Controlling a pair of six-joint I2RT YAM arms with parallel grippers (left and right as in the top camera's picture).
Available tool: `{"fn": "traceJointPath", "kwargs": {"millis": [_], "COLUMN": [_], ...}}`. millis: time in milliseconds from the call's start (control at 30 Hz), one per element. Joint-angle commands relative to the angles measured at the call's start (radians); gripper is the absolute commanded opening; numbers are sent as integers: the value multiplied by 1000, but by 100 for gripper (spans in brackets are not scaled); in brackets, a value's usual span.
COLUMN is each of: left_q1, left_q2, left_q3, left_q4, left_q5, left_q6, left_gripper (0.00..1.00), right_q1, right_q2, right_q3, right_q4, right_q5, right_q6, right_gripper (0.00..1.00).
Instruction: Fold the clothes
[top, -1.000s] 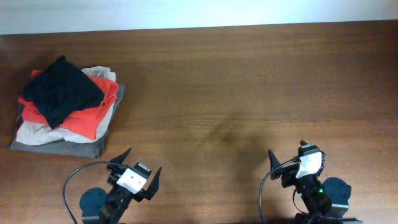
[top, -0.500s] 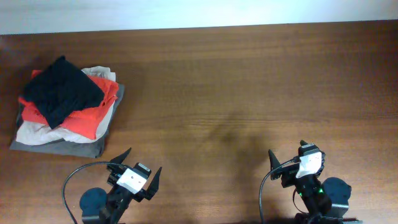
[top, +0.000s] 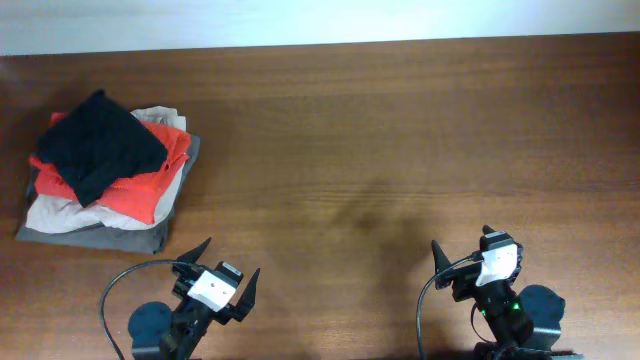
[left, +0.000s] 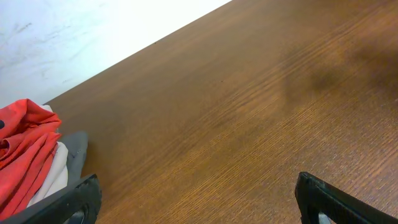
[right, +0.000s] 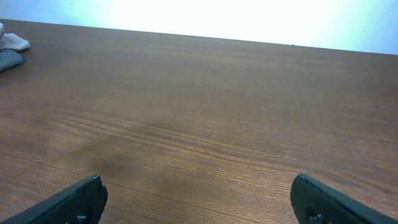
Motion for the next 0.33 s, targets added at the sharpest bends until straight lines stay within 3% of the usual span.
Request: {"fn": "traceJointPath", "kwargs": {"millis": [0, 300], "left_q1": [-5, -5], "left_q2": [-11, -11], "left_q3": [-7, -7], "left_q4": [5, 5], "left_q5": [-5, -5], "left_q6": [-13, -12], "left_gripper": [99, 99], "right_q1": [-6, -6], "right_q2": [-8, -8], "right_q3": [-7, -7], "right_q4": [0, 0], "right_q5": [-8, -8], "right_q6": [11, 11], "right_gripper": [99, 99]}}
